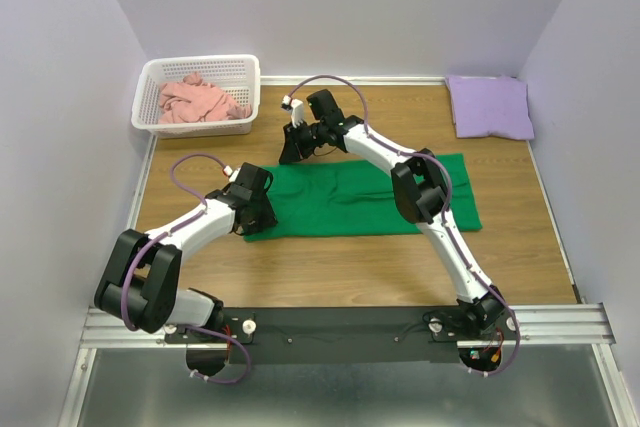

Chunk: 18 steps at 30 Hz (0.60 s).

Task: Fold and stack the t-shirts
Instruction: Fold the tshirt

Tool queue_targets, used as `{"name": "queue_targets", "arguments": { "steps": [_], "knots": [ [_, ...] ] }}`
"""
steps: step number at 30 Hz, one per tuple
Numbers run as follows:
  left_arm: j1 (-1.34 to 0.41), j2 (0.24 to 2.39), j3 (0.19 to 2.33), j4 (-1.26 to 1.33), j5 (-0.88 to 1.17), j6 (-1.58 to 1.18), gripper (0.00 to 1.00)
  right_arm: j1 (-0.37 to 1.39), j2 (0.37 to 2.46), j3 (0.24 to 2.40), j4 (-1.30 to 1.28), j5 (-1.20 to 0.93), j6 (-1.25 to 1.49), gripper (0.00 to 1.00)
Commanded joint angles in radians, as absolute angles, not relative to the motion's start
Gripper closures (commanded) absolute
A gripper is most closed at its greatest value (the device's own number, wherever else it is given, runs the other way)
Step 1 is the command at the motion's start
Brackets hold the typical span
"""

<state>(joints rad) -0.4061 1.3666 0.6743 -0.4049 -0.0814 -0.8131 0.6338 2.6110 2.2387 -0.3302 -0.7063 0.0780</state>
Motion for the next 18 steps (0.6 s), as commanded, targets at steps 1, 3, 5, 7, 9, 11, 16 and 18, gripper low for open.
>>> {"name": "queue_targets", "arguments": {
  "steps": [1, 3, 5, 7, 9, 11, 16, 18],
  "knots": [
    [-0.405, 1.382, 0.660, -0.400, -0.063, -0.807, 0.51, 0.640, 2.625, 2.240, -0.319, -0.732, 0.075, 0.73],
    [-0.405, 1.376, 0.660, -0.400, -0.061, -0.807, 0.51, 0.640, 2.629, 2.232, -0.318, -0.739, 0.077, 0.73],
    [-0.405, 1.376, 0.658, -0.400, -0.063, -0.807, 0.51, 0.640, 2.628, 2.227, -0.318, -0.742, 0.075, 0.73],
    [-0.405, 1.377, 0.657, -0.399, -0.063, -0.807, 0.51, 0.640, 2.626, 2.223, -0.318, -0.741, 0.074, 0.76],
    [-0.405, 1.376, 0.655, -0.399, -0.061, -0.807, 0.51, 0.640, 2.628, 2.224, -0.319, -0.739, 0.074, 0.77],
    [-0.405, 1.373, 0.653, -0.399, -0.060, -0.807, 0.51, 0.641, 2.631, 2.224, -0.316, -0.739, 0.074, 0.77],
    [-0.405, 1.362, 0.646, -0.400, -0.060, -0.808, 0.51, 0.641, 2.635, 2.215, -0.318, -0.721, 0.067, 0.71],
    [-0.405, 1.362, 0.644, -0.400, -0.060, -0.810, 0.51, 0.641, 2.635, 2.215, -0.316, -0.707, 0.066, 0.69]
  ]
}}
